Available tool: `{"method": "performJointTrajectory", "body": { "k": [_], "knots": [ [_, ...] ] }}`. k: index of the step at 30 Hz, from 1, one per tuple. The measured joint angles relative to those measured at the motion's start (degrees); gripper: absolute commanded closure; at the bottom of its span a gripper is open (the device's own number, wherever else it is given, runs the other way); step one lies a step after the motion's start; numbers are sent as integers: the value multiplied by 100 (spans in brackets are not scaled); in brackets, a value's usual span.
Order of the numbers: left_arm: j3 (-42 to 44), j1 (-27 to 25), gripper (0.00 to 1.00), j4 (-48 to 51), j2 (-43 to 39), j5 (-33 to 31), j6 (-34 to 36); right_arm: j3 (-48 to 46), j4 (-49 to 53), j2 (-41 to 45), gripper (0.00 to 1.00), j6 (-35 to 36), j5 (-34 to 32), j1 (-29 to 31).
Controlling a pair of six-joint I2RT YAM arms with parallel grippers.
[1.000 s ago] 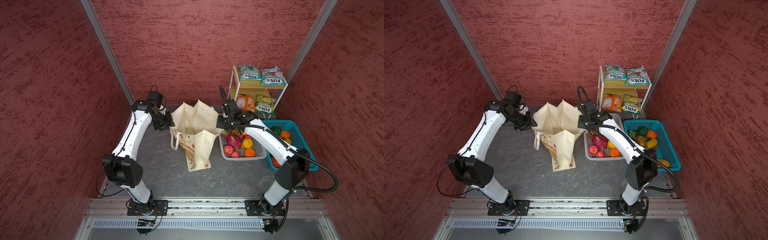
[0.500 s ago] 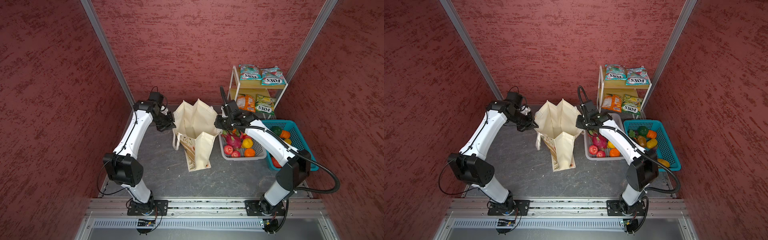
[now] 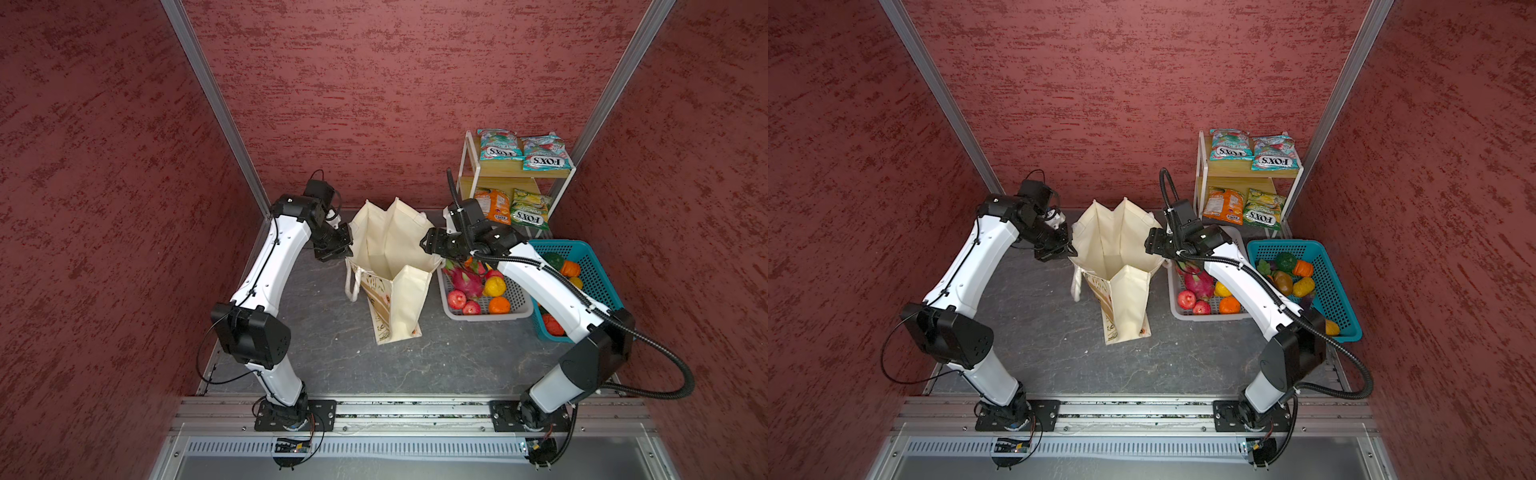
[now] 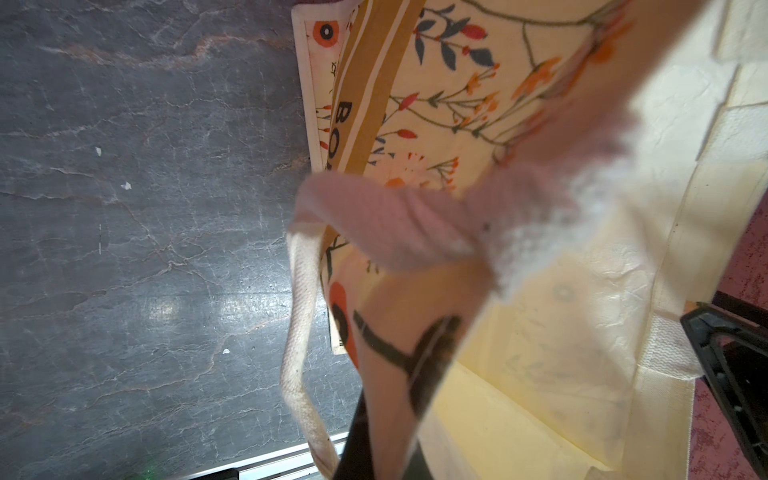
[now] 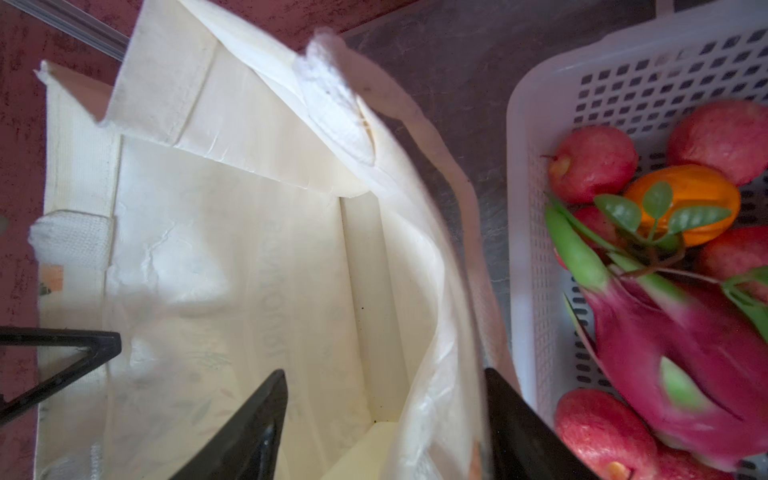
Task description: Place the food into the grocery bag and tie it
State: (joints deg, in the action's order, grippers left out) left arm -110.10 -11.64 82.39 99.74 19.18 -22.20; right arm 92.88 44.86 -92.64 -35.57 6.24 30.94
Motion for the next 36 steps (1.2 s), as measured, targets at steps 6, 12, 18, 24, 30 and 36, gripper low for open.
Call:
{"method": "performJointTrajectory", "body": {
  "k": [6, 12, 18, 24, 30, 36],
  "knots": [
    [-273, 0, 100, 269, 234, -31, 387, 686, 234, -4, 5, 35, -302, 0],
    [-63, 15, 100, 308, 201, -52, 719, 1589, 883, -7, 5, 79, -984, -46],
    [286, 98, 100, 284, 114, -162, 1010, 2083, 1515, 92, 5, 94, -1729, -240],
    [459, 105, 100, 160, -96, -155, 1115, 1182, 1932, 737, 7, -599, -2118, -483],
    [498, -17, 100, 33, -181, -127, 1152, -916, 1895, 2046, 13, -1912, -2157, -789],
    [688, -26, 100, -37, -328, -133, 1158, -2441, 1532, 2634, 14, -2927, -1910, -1342]
  ]
}}
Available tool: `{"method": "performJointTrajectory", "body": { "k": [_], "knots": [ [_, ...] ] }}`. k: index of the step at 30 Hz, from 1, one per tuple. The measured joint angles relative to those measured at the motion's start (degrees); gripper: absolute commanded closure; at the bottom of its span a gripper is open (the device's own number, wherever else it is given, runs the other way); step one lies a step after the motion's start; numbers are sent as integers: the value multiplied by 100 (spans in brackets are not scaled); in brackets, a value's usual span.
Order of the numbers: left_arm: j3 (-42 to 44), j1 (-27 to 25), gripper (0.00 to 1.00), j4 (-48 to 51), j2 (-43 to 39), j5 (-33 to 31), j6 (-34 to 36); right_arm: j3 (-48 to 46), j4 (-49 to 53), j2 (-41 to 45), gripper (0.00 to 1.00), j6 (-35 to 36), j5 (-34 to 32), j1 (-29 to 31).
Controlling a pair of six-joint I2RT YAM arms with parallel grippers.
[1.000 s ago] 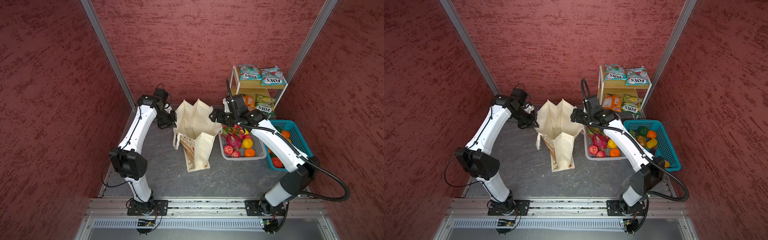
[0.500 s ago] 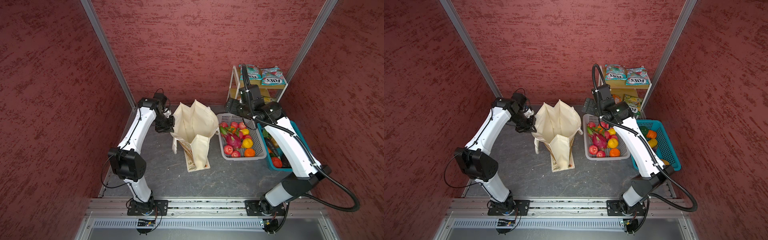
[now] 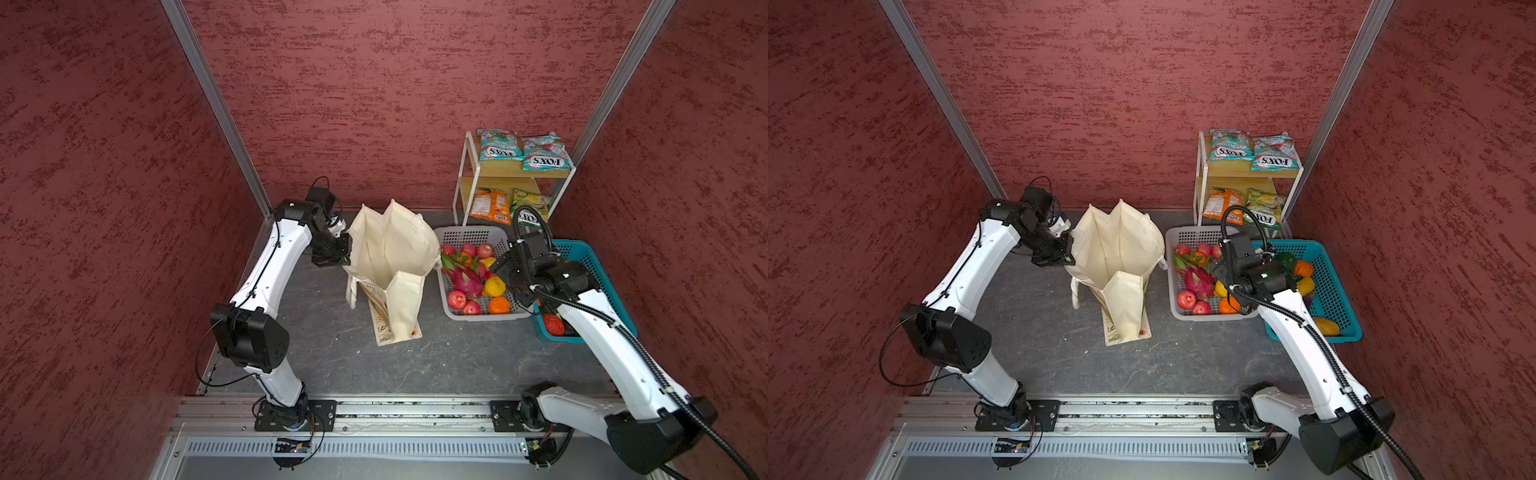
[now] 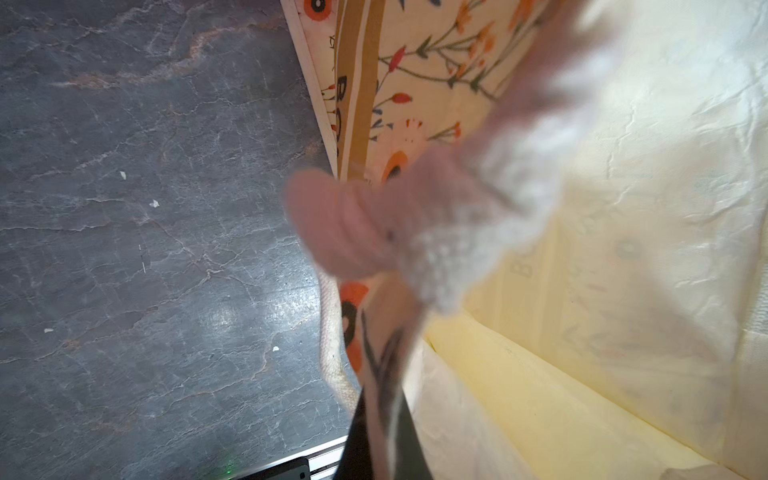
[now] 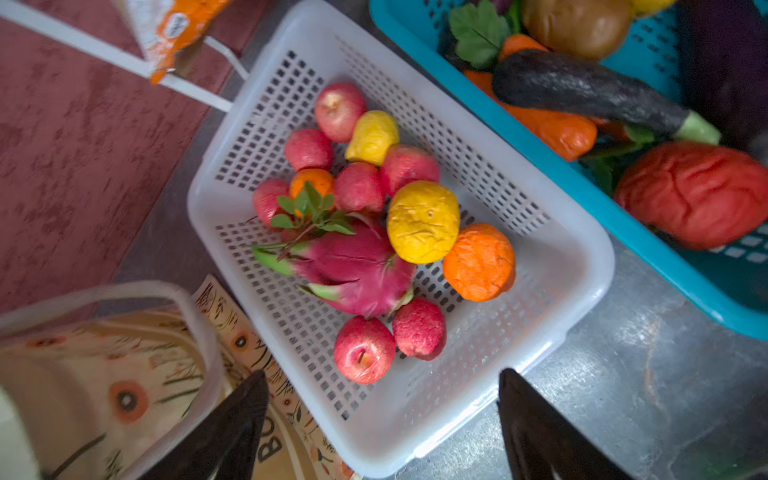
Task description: Place the food into the grocery bag and tie it
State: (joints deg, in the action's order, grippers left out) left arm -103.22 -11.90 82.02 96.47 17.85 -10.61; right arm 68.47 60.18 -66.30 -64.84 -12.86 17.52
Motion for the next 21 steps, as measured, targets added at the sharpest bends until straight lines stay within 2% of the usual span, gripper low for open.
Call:
{"method": "performJointTrajectory", "body": {
  "k": [5, 14, 21],
  "knots": [
    [37, 0, 100, -22, -15, -13, 0, -393, -223, -254, 14, -339, 385, -450],
    [92, -2, 100, -50, -31, -35, -2, -391, -487, -992, 20, -466, 876, -1067],
    [125, -20, 100, -68, -85, -98, -2, -262, -586, -1388, 19, -459, 1058, -1335]
  ]
}}
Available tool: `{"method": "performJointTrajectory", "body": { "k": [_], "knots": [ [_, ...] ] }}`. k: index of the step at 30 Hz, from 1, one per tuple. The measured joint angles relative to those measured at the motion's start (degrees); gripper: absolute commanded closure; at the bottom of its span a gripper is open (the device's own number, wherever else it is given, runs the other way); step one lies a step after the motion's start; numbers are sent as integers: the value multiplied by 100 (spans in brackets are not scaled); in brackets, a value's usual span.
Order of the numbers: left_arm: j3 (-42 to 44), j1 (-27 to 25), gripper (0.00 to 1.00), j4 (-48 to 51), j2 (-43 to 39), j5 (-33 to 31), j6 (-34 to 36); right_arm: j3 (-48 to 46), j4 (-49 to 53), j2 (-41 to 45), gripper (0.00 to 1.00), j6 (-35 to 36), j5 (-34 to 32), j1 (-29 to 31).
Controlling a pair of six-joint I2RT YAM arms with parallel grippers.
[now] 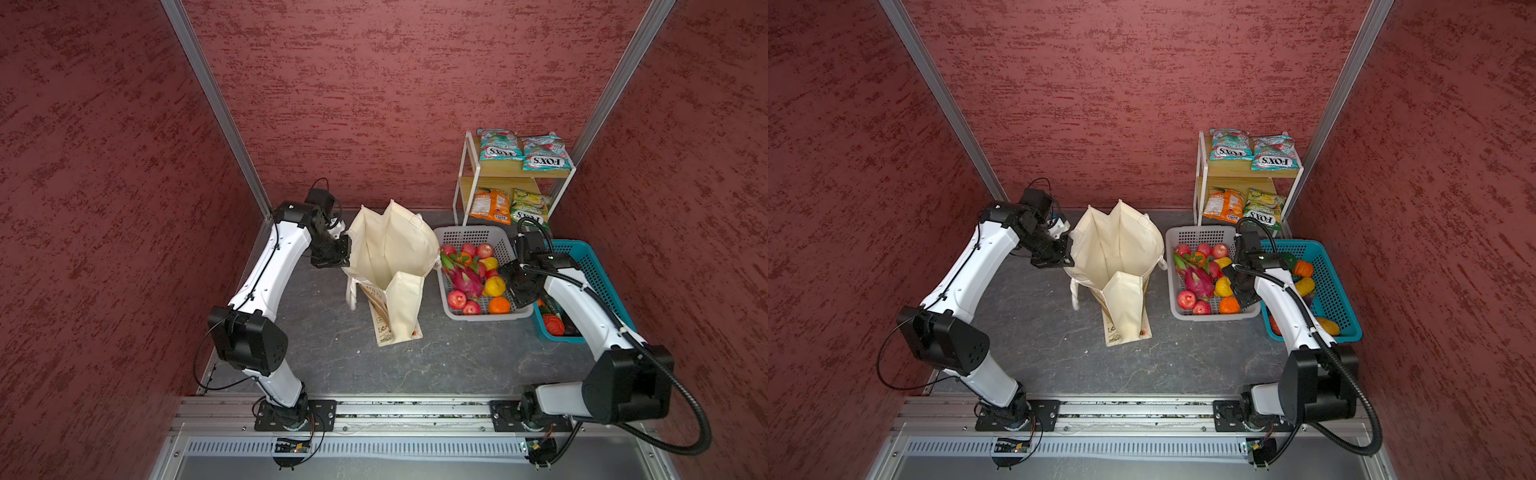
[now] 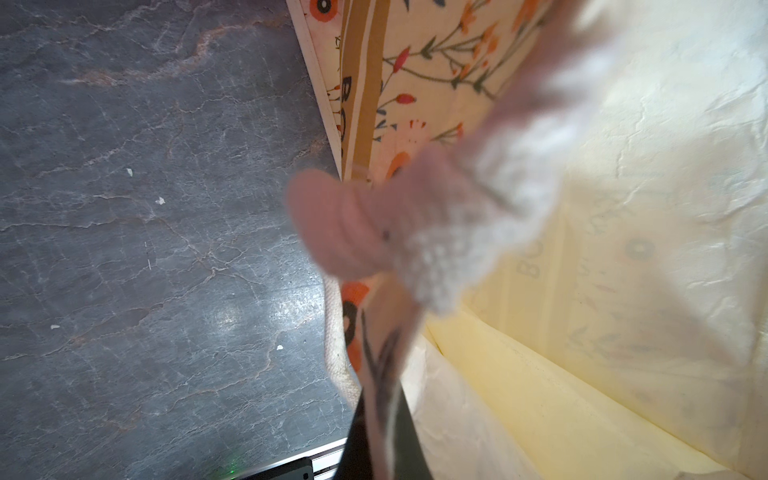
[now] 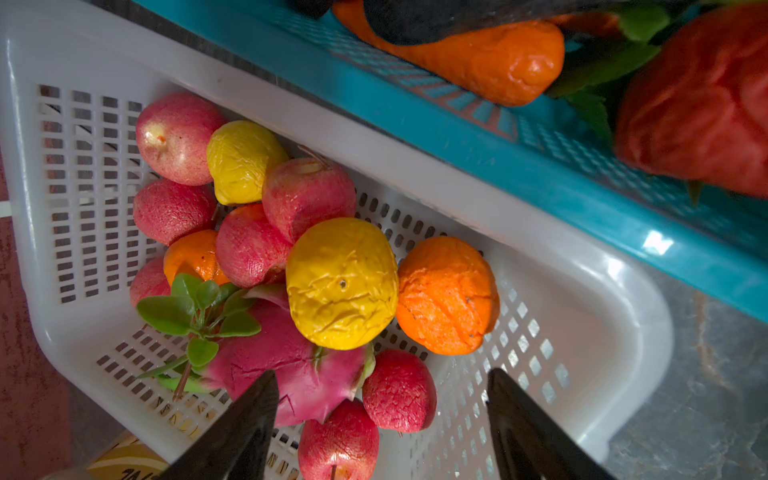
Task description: Place the food into the grocery bag and tie it
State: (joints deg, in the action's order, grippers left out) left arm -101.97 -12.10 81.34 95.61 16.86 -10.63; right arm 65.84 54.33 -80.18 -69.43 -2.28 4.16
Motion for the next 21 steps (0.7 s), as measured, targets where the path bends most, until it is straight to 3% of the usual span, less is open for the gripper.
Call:
{"method": "performJointTrajectory", "body": {
  "k": [11, 21],
  "knots": [
    [-2, -94, 100, -33, 0, -74, -4, 319, -264, -822, 21, 96, 254, -26],
    [-92, -216, 100, -15, 42, -203, -52, 417, -264, -1165, 16, 262, 310, -26]
  ]
}}
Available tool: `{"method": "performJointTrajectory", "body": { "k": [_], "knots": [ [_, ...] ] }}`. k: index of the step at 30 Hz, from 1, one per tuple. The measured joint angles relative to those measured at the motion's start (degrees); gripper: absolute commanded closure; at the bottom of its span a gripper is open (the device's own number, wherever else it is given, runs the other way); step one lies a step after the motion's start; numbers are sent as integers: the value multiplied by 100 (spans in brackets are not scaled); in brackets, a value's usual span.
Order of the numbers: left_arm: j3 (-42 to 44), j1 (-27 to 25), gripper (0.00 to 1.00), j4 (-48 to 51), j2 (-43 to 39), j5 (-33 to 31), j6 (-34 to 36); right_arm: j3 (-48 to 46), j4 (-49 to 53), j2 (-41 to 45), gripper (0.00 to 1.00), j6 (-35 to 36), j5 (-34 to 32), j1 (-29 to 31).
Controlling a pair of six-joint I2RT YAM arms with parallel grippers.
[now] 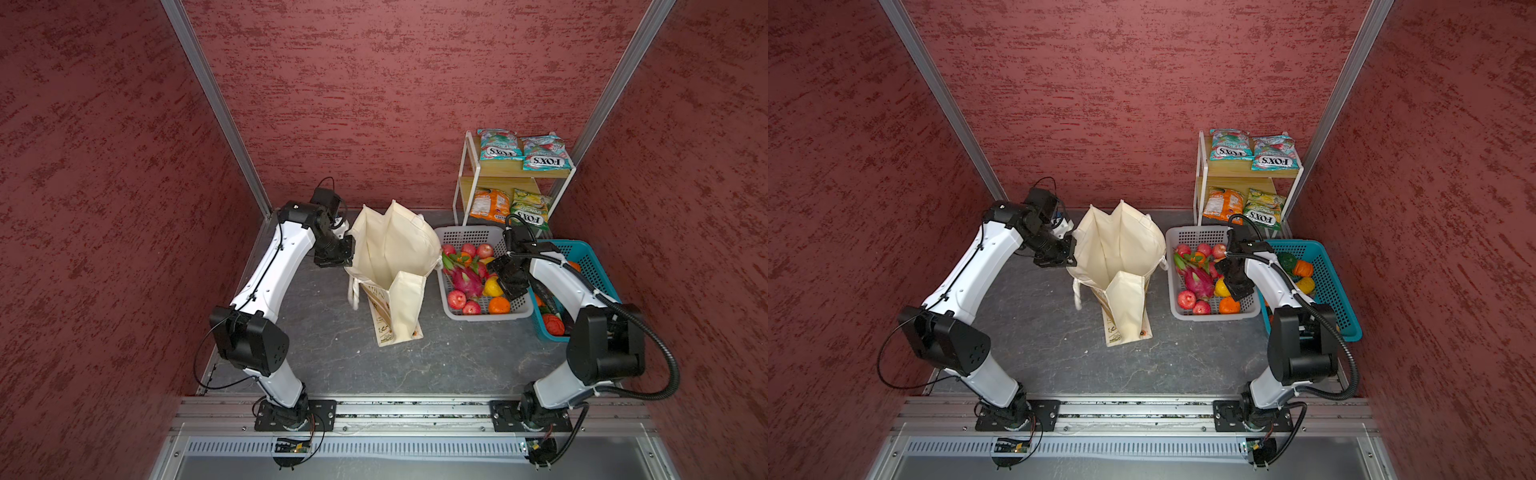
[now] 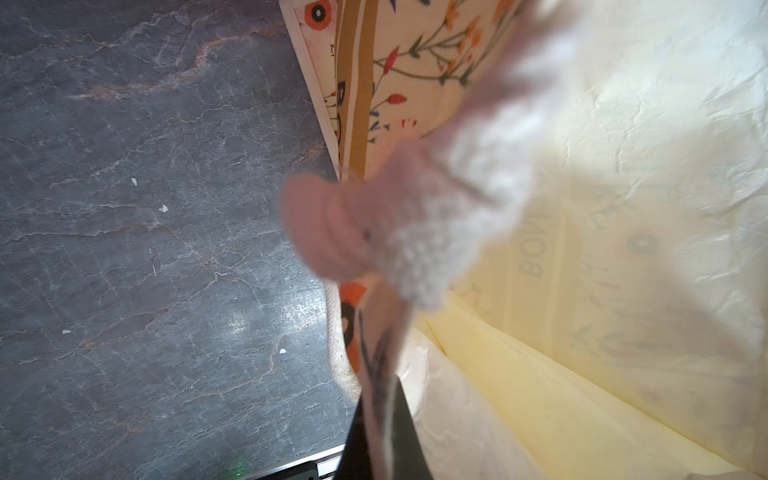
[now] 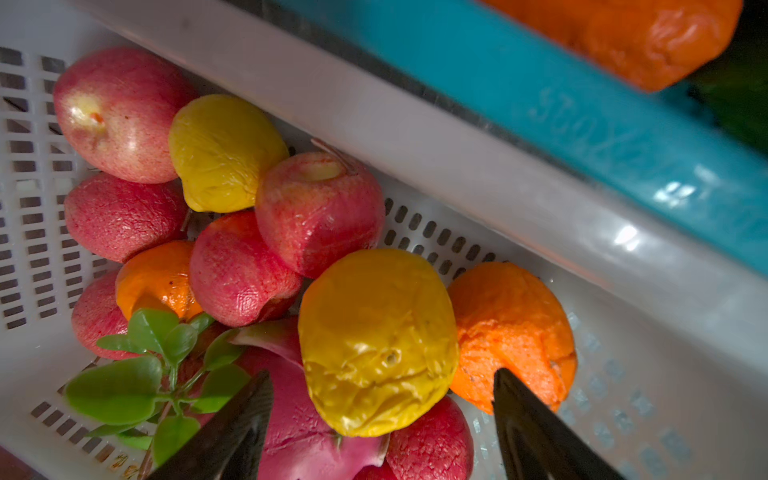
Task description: Place the food into the grocery bag and tie it
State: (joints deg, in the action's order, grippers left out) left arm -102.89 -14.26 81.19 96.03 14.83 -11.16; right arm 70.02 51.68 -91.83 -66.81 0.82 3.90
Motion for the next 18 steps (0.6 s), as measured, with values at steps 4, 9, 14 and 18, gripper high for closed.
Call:
{"method": "performJointTrajectory", "body": {
  "k": [4, 9, 14, 18],
  "knots": [
    [-57, -15, 100, 26, 57, -28, -24, 96, -2, -138, 17, 79, 0, 0],
    [-116, -35, 100, 57, 72, -46, -61, 155, -7, -245, 18, 140, 0, 0],
    [-138, -48, 100, 85, 85, -87, -66, 155, -9, -254, 20, 162, -2, 0],
    [-138, -55, 100, 90, 85, -127, -68, 149, -20, -254, 19, 166, -11, 0]
  ]
}}
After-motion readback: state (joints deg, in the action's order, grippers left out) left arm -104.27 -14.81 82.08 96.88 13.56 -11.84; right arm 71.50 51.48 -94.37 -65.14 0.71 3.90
